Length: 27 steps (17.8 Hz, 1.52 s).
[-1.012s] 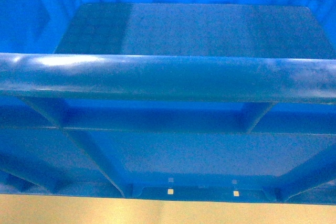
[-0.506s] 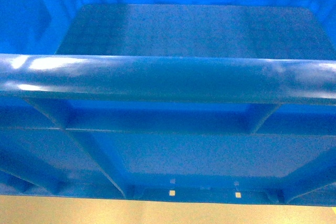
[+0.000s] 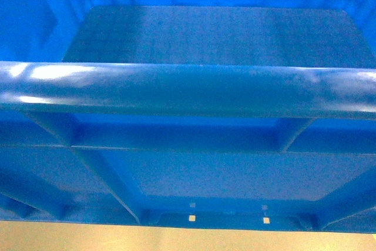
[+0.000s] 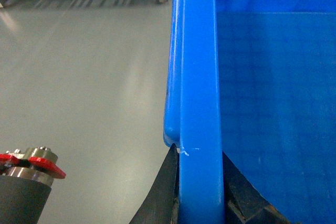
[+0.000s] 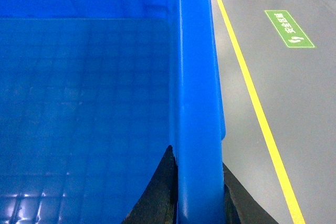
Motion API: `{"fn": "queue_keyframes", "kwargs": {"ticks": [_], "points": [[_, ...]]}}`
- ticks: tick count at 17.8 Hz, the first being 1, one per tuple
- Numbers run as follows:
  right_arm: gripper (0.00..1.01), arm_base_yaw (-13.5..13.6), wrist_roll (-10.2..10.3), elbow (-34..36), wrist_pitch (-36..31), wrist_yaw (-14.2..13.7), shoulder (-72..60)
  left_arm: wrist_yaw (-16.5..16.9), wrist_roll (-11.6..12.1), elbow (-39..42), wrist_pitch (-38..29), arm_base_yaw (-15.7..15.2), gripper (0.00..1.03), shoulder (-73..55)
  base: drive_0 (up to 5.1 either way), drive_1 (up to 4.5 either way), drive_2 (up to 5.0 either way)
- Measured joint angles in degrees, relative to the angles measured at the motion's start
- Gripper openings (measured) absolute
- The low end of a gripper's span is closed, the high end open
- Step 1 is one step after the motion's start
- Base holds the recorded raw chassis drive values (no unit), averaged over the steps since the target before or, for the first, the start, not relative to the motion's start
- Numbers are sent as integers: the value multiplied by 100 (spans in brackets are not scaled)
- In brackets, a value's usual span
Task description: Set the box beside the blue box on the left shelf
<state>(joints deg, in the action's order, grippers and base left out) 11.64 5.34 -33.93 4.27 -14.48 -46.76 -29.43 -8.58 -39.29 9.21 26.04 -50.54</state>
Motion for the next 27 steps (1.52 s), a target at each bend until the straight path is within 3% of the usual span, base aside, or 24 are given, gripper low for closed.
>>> {"fn": "queue_keyframes", "kwargs": {"ticks": [27], "points": [[10, 0, 0, 0, -26, -2, 0, -2, 0, 0, -24, 0, 10, -7, -1, 406, -408]]}}
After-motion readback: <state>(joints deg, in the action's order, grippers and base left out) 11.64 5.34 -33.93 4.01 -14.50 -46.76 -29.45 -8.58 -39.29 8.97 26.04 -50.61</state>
